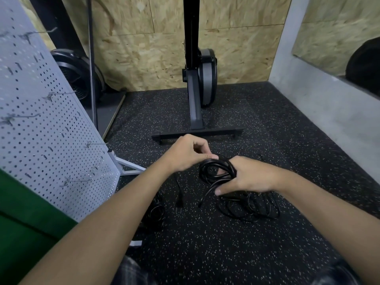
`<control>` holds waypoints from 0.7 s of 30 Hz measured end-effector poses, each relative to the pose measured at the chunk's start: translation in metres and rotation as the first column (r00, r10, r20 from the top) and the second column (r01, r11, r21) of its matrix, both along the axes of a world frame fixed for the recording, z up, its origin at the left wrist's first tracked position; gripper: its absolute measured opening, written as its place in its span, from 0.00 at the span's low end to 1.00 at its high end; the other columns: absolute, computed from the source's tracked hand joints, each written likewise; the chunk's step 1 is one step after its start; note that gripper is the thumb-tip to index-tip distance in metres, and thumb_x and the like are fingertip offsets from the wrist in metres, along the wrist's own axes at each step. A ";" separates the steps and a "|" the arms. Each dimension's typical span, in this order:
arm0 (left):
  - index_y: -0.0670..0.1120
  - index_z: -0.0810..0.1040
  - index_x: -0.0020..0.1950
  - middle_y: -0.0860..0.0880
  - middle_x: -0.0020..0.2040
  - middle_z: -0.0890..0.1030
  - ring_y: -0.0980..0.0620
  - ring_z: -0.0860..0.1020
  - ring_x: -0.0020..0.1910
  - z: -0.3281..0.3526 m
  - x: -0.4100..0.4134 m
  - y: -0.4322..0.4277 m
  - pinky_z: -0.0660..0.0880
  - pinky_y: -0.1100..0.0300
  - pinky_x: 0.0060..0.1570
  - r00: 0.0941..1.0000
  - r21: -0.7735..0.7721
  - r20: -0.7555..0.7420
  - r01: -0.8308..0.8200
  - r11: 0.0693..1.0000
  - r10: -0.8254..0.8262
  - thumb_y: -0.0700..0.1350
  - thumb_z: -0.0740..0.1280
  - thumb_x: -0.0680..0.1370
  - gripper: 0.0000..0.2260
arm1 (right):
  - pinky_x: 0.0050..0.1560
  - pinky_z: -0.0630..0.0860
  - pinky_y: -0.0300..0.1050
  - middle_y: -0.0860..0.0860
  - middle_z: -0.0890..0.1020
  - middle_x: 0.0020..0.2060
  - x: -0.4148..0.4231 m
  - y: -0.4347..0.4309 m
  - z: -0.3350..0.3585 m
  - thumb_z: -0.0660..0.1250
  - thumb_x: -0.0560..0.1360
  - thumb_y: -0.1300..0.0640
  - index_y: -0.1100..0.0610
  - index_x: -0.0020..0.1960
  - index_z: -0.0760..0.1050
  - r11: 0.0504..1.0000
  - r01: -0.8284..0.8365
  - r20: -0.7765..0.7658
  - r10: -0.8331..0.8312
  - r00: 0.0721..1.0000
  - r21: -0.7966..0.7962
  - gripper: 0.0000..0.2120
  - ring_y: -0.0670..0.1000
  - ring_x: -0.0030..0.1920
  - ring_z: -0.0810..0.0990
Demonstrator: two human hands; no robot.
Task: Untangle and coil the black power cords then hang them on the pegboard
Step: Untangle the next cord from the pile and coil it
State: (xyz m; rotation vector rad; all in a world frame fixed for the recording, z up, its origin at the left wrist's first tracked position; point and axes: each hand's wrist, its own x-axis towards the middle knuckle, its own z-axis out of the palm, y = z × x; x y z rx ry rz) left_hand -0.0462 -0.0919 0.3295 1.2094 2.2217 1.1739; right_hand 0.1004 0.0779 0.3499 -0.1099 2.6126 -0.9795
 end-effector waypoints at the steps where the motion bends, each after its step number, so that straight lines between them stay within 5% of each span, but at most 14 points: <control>1: 0.47 0.85 0.39 0.50 0.39 0.86 0.46 0.85 0.43 -0.005 -0.002 0.000 0.83 0.45 0.50 1.000 -0.008 0.025 -0.001 1.000 0.001 0.53 0.80 0.73 0.12 | 0.45 0.77 0.54 0.49 0.82 0.37 0.000 0.001 0.000 0.79 0.72 0.45 0.54 0.41 0.78 1.000 0.028 -0.030 -0.028 0.999 0.006 0.15 0.50 0.38 0.80; 7: 0.45 0.78 0.33 0.49 0.33 0.77 0.54 0.72 0.35 -0.022 -0.011 0.010 0.71 0.51 0.39 0.988 0.088 0.153 -0.013 0.996 -0.001 0.29 0.69 0.75 0.15 | 0.41 0.70 0.46 0.50 0.84 0.36 0.000 -0.002 0.007 0.82 0.68 0.45 0.55 0.41 0.81 0.976 0.202 -0.196 -0.213 0.957 -0.077 0.16 0.50 0.36 0.80; 11: 0.41 0.86 0.50 0.48 0.46 0.86 0.54 0.84 0.48 -0.023 -0.007 0.009 0.81 0.55 0.53 0.993 0.178 0.095 0.057 0.982 -0.075 0.32 0.73 0.78 0.06 | 0.40 0.69 0.46 0.50 0.86 0.38 0.003 -0.004 0.013 0.83 0.65 0.41 0.53 0.42 0.82 0.941 0.321 -0.306 -0.339 0.889 -0.108 0.19 0.54 0.40 0.82; 14: 0.44 0.87 0.52 0.47 0.50 0.88 0.48 0.86 0.52 -0.026 -0.007 0.008 0.82 0.50 0.57 0.994 0.193 0.081 0.060 0.979 -0.077 0.35 0.74 0.78 0.06 | 0.37 0.68 0.45 0.49 0.84 0.37 0.006 -0.010 0.019 0.84 0.63 0.40 0.52 0.42 0.80 0.929 0.363 -0.321 -0.365 0.874 -0.068 0.20 0.46 0.34 0.77; 17: 0.58 0.86 0.45 0.54 0.46 0.87 0.52 0.85 0.47 -0.028 -0.004 0.009 0.81 0.50 0.52 0.999 0.167 0.035 0.029 0.985 -0.035 0.39 0.74 0.78 0.13 | 0.40 0.74 0.42 0.45 0.84 0.40 0.006 -0.011 0.022 0.83 0.62 0.37 0.50 0.46 0.80 0.902 0.430 -0.344 -0.415 0.842 -0.036 0.23 0.44 0.40 0.81; 21: 0.50 0.83 0.43 0.49 0.41 0.85 0.55 0.80 0.39 -0.026 0.006 0.015 0.77 0.52 0.43 0.999 0.070 -0.043 -0.003 0.998 0.006 0.48 0.72 0.77 0.04 | 0.42 0.77 0.42 0.45 0.84 0.45 0.004 -0.005 0.024 0.82 0.61 0.33 0.51 0.53 0.74 0.841 0.538 -0.419 -0.508 0.752 -0.055 0.32 0.45 0.45 0.82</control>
